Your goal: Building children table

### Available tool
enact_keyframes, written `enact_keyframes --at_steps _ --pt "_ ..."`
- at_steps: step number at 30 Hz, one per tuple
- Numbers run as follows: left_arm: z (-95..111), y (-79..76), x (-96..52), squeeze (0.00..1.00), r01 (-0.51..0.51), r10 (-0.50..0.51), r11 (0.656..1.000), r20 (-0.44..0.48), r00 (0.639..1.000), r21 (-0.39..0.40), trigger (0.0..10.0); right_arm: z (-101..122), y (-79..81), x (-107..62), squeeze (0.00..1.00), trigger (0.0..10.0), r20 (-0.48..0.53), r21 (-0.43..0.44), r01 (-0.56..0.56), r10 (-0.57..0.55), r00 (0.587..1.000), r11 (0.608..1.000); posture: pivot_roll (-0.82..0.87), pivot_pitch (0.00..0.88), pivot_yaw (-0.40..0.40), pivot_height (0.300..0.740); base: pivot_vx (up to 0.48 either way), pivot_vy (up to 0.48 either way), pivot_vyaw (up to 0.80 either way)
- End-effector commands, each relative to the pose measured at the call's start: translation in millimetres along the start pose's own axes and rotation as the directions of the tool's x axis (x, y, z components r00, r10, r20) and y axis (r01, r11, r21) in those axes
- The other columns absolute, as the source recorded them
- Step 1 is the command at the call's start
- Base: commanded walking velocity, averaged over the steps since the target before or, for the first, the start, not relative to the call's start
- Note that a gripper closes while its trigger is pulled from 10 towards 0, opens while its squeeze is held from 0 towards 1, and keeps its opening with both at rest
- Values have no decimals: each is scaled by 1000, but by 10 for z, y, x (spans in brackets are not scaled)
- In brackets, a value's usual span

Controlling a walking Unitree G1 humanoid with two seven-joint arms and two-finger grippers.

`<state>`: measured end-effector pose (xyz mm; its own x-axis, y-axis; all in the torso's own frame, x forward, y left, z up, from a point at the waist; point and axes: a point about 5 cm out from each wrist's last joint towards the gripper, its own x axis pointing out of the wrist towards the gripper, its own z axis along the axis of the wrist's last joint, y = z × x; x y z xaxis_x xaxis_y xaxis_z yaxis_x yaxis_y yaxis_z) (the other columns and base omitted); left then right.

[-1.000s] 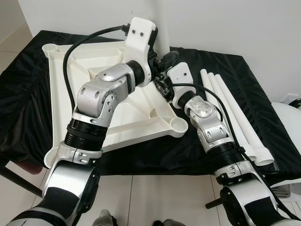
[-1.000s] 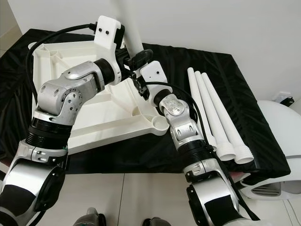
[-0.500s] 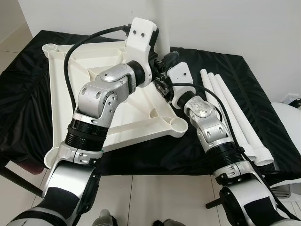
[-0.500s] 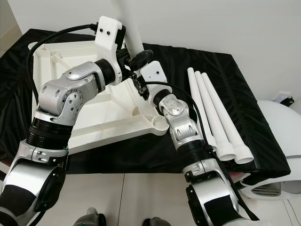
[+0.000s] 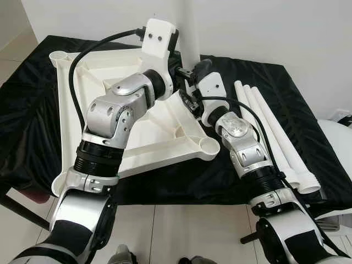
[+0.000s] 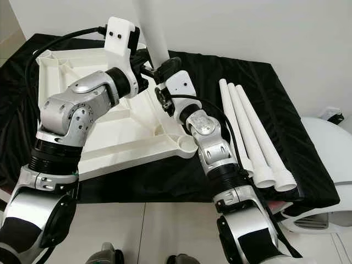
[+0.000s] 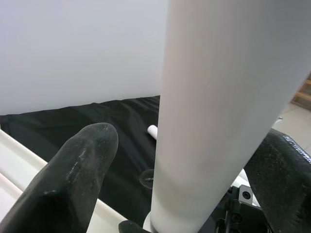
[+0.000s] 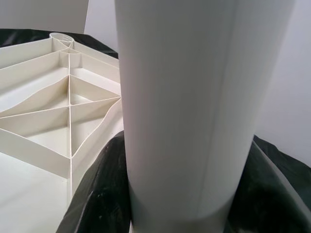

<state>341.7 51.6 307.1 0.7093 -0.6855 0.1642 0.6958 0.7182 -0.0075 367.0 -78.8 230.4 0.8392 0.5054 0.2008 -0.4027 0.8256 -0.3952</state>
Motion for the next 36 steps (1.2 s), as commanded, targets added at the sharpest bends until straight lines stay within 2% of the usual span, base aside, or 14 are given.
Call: enact_keyframes --at_steps 1,9,19,23,24,25,26,33,36 --pt "38 -122 -1 0 90 -89 995 22 996 -36 10000 22 -71 4 0 10000 10 6 26 -26 1000 1000 -4 41 -75 740 0 0 0" --pt "127 -186 -49 0 169 -161 980 85 983 -101 10000 8 -83 9 0 10000 5 13 36 -36 999 999 2 52 -78 740 0 0 0" --pt "140 -199 -94 0 215 -205 971 97 974 -106 10000 10 -132 15 0 10000 13 37 61 -62 998 997 2 60 -74 740 0 0 0" --pt "101 -150 -149 0 200 -192 974 83 978 -104 10000 9 -180 1 0 10000 26 105 70 -73 997 992 2 63 -73 740 0 0 0" --pt "81 -128 -158 0 185 -178 978 73 981 -97 10000 20 -194 -4 0 10000 40 176 67 -76 996 982 2 64 -73 740 0 0 0" --pt "81 -128 -158 0 185 -178 978 73 981 -97 10000 20 -194 -4 0 10000 40 176 67 -76 996 982 2 64 -73 740 0 0 0" --pt "67 -112 -164 0 174 -168 980 67 983 -92 10000 28 -204 -8 0 10000 50 225 65 -78 996 972 2 64 -73 740 0 0 0" --pt "63 -89 -226 0 166 -157 979 82 984 -117 10000 -50 -268 -34 0 10000 13 300 100 -109 994 949 3 69 -76 740 0 0 0" --pt "40 -75 -244 0 154 -146 981 75 987 -121 10000 -76 -286 -44 0 10000 2 304 120 -127 992 945 3 70 -76 740 0 0 0"
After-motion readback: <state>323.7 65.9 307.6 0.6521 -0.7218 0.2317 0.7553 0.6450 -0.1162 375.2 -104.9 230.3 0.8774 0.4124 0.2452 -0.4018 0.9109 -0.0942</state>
